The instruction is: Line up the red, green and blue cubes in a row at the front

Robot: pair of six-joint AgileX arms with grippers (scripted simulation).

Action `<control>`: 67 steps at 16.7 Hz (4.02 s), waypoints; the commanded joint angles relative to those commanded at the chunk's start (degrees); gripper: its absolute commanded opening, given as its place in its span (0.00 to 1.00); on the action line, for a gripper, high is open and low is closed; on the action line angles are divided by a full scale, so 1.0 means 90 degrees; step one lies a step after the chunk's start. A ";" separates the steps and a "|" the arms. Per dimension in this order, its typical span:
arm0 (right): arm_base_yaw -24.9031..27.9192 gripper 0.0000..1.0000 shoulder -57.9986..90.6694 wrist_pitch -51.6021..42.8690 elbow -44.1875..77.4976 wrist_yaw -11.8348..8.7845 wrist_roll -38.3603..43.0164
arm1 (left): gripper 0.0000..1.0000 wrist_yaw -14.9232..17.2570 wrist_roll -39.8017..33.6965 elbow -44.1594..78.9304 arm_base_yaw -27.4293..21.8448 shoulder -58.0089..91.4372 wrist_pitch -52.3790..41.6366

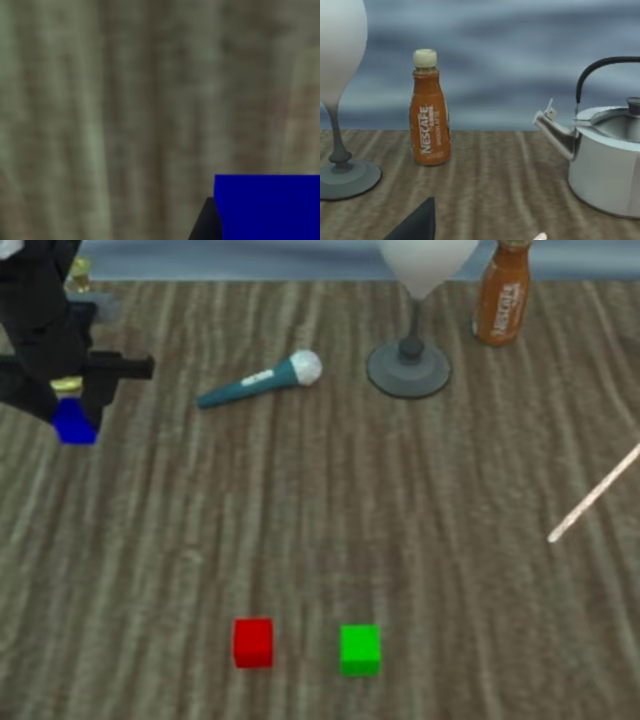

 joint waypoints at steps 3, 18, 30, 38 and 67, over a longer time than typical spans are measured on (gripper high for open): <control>0.0000 1.00 0.0000 0.0000 0.0000 0.0000 0.0000 | 0.00 -0.0003 -0.0003 -0.0007 -0.0049 0.0024 0.0012; 0.0000 1.00 0.0000 0.0000 0.0000 0.0000 0.0000 | 0.00 -0.0078 -0.5671 0.0902 -0.5252 0.0403 -0.0771; 0.0000 1.00 0.0000 0.0000 0.0000 0.0000 0.0000 | 0.00 -0.0125 -0.6473 0.0741 -0.6057 0.0339 -0.0530; 0.0000 1.00 0.0000 0.0000 0.0000 0.0000 0.0000 | 0.00 -0.0126 -0.6480 -0.0366 -0.6069 0.0542 0.0807; 0.0000 1.00 0.0000 0.0000 0.0000 0.0000 0.0000 | 1.00 -0.0128 -0.6507 0.0039 -0.6039 0.0476 0.0342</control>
